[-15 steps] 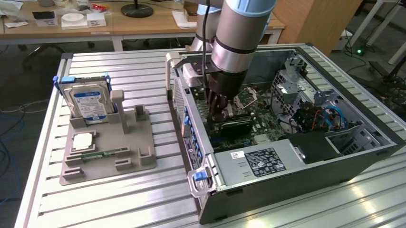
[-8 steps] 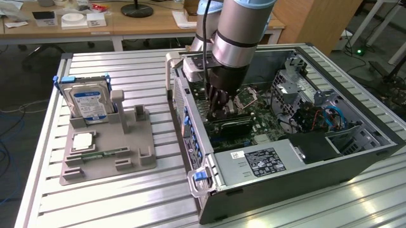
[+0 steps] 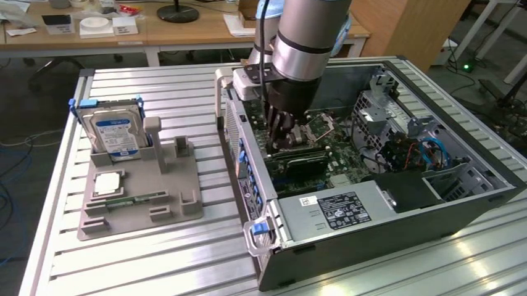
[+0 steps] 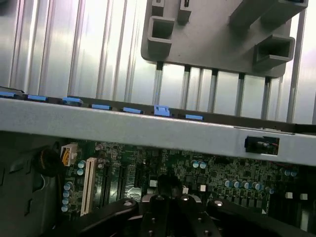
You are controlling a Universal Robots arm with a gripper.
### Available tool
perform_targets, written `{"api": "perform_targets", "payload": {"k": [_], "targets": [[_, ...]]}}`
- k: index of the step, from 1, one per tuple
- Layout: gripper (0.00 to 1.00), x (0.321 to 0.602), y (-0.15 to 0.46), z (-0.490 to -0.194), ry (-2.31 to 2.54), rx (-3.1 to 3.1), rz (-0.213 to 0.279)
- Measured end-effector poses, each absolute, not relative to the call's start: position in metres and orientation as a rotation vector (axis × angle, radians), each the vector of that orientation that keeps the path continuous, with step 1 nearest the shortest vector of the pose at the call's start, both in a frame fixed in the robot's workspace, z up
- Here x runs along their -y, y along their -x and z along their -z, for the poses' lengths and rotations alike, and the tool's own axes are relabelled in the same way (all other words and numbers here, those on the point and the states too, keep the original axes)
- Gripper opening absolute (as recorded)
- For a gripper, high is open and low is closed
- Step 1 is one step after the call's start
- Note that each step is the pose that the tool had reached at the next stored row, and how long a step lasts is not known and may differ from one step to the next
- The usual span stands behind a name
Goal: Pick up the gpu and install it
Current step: 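Press down on the gpu until it lock into place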
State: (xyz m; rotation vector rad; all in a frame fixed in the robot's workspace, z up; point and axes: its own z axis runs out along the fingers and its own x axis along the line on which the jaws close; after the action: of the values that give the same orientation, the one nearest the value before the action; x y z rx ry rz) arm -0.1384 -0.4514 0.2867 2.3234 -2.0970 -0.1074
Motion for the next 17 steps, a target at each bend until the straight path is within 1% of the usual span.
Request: {"api": "perform_targets", "payload": {"k": [17], "targets": [[0.11, 0.451, 0.159, -0.287, -2.345, 2.058, 0.094]]}}
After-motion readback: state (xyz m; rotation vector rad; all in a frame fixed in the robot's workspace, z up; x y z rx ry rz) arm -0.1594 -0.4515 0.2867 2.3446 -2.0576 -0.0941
